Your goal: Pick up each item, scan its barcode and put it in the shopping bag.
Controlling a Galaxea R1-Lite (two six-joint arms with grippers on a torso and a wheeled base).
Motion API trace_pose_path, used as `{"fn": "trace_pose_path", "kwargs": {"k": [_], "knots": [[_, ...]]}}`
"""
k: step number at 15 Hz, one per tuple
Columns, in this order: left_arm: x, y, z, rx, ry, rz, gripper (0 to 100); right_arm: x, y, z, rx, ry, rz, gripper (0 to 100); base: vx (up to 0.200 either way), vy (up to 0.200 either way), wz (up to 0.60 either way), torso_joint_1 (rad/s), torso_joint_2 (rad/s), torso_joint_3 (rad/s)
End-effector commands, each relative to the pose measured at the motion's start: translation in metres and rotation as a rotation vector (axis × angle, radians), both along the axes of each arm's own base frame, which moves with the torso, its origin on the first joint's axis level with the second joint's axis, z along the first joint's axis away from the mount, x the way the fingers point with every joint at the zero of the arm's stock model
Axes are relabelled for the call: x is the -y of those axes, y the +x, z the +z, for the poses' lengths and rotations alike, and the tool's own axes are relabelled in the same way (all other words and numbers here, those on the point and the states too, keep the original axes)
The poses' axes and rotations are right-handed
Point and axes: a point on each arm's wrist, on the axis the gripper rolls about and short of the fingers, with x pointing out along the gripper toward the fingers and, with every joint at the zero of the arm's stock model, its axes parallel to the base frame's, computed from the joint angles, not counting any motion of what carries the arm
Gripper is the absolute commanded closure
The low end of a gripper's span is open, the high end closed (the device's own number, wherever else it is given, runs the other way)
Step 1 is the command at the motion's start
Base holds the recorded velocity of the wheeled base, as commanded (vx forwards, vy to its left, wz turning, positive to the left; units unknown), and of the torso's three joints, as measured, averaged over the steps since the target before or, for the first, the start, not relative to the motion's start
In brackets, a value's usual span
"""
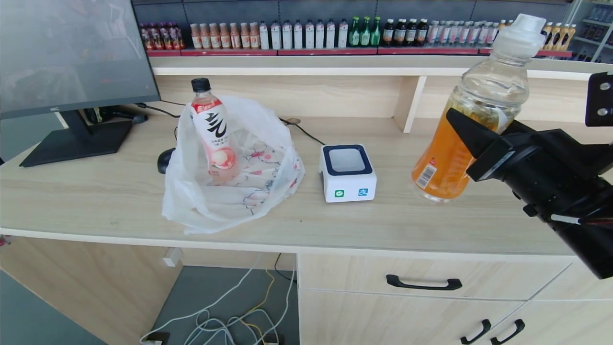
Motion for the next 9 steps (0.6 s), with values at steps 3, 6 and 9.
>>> {"fn": "trace_pose_path", "kwargs": {"k": [3, 6, 9], "knots": [[0.0000, 0.0000, 0.0000, 0.000, 0.001, 0.001, 0, -0.0004, 0.0007, 0.0022, 0.010, 0.004, 0.001, 100, 0.000, 0.000, 0.00, 0.000, 0.00, 0.000], [0.0000, 0.0000, 0.0000, 0.000, 0.002, 0.001, 0, -0.0007, 0.0012, -0.0030, -0.006, -0.010, -0.001, 100, 0.000, 0.000, 0.00, 0.000, 0.00, 0.000], [0.0000, 0.0000, 0.0000, 0.000, 0.002, 0.001, 0, -0.0013, 0.0020, -0.0038, -0.007, -0.024, -0.003, 100, 0.000, 0.000, 0.00, 0.000, 0.00, 0.000]]}}
